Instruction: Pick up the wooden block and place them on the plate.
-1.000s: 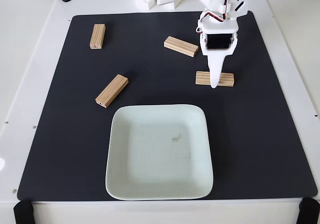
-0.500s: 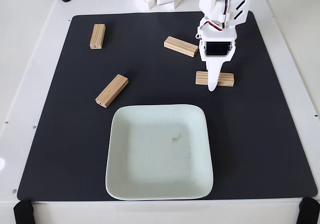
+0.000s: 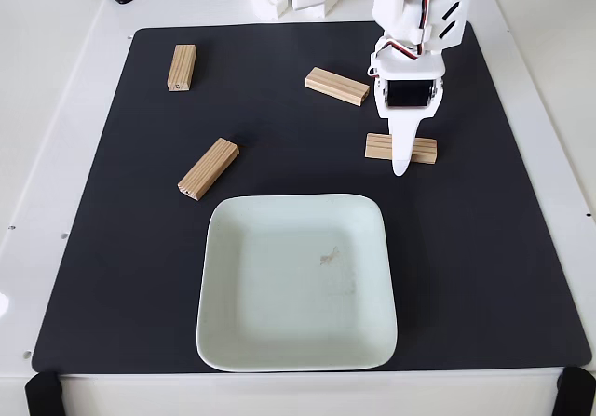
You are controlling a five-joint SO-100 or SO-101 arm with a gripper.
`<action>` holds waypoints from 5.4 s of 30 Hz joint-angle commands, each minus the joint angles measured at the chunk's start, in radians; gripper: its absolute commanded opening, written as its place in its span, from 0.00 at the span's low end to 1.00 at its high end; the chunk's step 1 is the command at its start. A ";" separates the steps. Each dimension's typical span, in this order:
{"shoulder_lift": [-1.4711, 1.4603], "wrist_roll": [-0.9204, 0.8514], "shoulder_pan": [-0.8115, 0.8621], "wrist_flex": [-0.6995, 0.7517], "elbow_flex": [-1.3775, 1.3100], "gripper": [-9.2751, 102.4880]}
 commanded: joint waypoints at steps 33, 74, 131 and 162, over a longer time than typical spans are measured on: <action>0.469 -0.098 -0.064 -0.017 -0.071 0.08; -0.175 -0.454 0.385 0.005 -0.951 0.08; -0.445 -0.439 0.408 -0.259 -0.943 0.08; -0.538 -0.437 0.391 -0.258 -1.025 0.30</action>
